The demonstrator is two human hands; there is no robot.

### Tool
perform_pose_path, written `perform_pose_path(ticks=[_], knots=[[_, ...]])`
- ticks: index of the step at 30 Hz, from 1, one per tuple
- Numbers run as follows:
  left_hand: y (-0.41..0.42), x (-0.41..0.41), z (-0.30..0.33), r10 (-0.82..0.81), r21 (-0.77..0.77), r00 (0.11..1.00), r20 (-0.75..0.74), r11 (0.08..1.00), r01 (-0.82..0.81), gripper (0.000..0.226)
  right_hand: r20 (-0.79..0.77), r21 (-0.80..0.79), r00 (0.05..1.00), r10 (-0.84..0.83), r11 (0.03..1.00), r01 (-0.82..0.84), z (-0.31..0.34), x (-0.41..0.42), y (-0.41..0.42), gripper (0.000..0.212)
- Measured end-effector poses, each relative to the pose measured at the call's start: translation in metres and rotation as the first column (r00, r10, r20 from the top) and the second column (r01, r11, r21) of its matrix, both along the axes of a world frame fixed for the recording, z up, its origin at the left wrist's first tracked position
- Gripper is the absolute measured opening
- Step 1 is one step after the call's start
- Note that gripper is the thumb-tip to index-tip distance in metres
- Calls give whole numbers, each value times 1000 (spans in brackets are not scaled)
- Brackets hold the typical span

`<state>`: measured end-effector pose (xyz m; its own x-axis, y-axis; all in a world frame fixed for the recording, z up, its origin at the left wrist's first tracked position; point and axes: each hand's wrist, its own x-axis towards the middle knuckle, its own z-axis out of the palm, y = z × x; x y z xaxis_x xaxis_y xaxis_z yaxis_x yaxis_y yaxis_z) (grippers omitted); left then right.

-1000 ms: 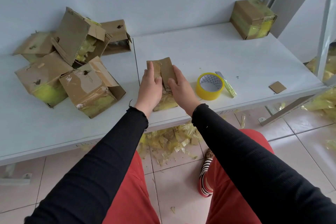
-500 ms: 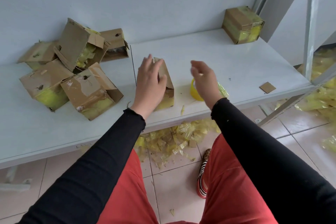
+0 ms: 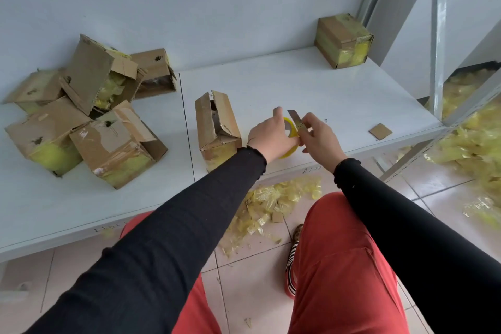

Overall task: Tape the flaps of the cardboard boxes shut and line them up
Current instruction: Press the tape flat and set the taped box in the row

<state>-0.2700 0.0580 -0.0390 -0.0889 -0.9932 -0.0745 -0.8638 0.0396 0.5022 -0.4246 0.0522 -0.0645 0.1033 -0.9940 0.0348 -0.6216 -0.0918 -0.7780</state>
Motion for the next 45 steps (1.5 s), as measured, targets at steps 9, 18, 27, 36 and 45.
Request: perform_pose_path(ticks=[9, 18, 27, 36, 45], knots=[[41, 26, 19, 225, 273, 731, -644, 960, -55, 42, -114, -238, 932, 343, 902, -361, 34, 10, 19, 8], [113, 61, 49, 245, 255, 450, -859, 966, -40, 6, -97, -81, 941, 324, 940, -332, 64, -10, 26, 25], [116, 89, 86, 185, 110, 176, -967, 924, -366, 16, 65, -200, 879, 472, 869, -452, 87, 38, 85, 30], [116, 83, 81, 253, 241, -5, -967, 916, -321, 7, 3, -284, 872, 489, 837, -468, 101, 72, 98, 25], [111, 92, 77, 313, 299, -9, -950, 897, -327, 11, 230, -162, 936, 267, 959, -234, 83, 59, 101, 49]])
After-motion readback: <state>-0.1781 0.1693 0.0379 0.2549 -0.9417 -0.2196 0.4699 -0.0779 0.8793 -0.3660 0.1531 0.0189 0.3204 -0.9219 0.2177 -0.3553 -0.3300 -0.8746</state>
